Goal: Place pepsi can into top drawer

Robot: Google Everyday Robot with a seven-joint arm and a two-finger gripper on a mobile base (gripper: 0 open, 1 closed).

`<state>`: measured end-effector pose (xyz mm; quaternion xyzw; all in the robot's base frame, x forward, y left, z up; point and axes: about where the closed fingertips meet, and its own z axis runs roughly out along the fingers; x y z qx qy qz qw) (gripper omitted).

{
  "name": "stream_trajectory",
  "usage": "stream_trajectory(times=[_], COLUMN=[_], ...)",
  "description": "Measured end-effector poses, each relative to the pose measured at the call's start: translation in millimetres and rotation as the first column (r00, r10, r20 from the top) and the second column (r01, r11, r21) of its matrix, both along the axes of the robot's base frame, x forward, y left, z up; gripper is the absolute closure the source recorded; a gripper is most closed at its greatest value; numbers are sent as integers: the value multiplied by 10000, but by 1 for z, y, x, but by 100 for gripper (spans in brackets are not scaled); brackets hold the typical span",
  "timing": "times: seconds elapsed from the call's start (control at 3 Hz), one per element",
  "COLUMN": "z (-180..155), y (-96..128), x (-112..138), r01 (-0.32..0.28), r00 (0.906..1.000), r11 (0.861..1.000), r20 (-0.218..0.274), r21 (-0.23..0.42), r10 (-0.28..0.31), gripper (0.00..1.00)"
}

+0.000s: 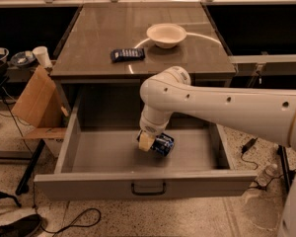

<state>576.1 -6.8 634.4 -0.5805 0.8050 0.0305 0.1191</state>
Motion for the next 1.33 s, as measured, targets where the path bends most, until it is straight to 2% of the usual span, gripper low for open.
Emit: stream_trajectory(times=[0.67, 1.0, 1.33], z=[-11, -11, -3], y=[-12, -16, -20], x=[-8, -10, -8], r01=[426, 626, 998], r00=[9991, 9980, 9947], r11=[9989, 9976, 9925], r20=[-11, 22, 170], r21=[189, 308, 712], r10=[-426, -627, -1013], gripper=[11, 0, 0])
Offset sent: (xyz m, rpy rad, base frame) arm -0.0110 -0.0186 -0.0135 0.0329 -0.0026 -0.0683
